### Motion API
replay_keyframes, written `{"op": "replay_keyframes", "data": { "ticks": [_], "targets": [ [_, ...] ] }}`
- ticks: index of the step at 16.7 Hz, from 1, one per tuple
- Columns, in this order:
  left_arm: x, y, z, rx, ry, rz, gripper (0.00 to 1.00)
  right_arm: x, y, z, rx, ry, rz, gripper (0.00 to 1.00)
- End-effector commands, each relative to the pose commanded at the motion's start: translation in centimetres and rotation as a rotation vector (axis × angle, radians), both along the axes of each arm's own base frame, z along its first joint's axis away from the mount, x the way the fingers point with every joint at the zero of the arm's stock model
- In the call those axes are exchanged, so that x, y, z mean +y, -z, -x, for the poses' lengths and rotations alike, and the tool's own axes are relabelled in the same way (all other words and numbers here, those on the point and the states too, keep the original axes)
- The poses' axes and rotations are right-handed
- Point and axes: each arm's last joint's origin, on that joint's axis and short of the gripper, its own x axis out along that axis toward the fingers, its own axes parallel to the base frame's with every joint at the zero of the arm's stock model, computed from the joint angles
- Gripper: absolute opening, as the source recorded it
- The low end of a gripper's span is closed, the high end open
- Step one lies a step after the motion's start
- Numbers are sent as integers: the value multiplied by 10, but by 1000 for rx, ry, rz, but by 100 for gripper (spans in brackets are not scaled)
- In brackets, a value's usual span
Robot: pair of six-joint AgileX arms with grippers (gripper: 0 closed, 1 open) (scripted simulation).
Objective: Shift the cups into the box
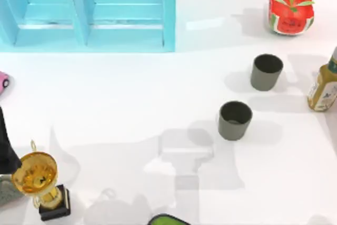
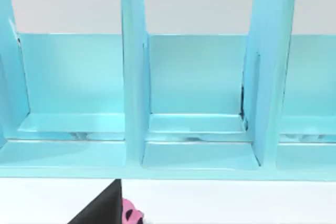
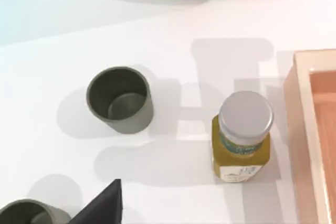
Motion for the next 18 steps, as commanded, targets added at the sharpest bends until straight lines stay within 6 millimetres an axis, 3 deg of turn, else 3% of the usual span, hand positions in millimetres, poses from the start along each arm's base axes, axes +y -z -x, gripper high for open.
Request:
{"op": "replay_keyframes", "data": {
  "ticks": [4,9,14,18],
  "targets": [
    [0,0,0,0,0,0,100,34,-1,-82,235,-14,7,100],
    [0,0,0,0,0,0,100,86,42,-159,479,-32,43,100],
    [0,0,0,0,0,0,100,124,88,-190,622,-45,82,100],
    [0,0,0,0,0,0,100,131,96,-194,643,-48,89,100]
  ]
}}
